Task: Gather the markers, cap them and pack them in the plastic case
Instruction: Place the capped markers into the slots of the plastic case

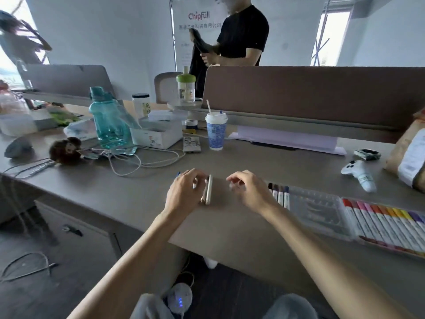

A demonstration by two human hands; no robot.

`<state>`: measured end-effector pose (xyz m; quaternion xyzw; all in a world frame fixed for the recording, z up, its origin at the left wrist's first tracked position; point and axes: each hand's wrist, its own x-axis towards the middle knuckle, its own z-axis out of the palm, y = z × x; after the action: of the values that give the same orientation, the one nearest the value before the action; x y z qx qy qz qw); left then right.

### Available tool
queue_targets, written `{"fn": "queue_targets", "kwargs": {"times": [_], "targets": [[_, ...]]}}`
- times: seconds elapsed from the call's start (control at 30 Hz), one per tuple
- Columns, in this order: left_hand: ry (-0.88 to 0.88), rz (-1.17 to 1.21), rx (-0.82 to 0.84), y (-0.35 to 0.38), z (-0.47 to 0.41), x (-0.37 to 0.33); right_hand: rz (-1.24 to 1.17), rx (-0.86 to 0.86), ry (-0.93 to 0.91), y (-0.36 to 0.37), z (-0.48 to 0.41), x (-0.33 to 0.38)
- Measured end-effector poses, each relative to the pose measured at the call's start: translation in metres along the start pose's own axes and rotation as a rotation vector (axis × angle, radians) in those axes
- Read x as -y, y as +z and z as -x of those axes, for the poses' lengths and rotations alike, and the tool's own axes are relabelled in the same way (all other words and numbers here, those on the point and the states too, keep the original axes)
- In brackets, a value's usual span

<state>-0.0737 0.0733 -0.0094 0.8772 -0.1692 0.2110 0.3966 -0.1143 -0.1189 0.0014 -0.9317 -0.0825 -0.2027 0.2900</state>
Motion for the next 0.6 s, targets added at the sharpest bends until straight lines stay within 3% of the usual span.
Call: {"fn": "queue_targets", "kwargs": {"times": [0.1, 0.23, 0.6], "targets": [[-0.226, -0.075, -0.001, -0.029, -0.009, 0.037, -0.044, 0.022, 0.017, 0.023, -0.014, 0.021], [-0.404, -0.203, 0.207, -0.042, -0.026, 0.069, -0.085, 0.022, -0.002, 0.048, -0.029, 0.037], [-0.535, -0.333, 0.392, -0.060, -0.070, 0.077, -0.220, -0.022, 0.077, 0.069, -0.040, 0.039]]}}
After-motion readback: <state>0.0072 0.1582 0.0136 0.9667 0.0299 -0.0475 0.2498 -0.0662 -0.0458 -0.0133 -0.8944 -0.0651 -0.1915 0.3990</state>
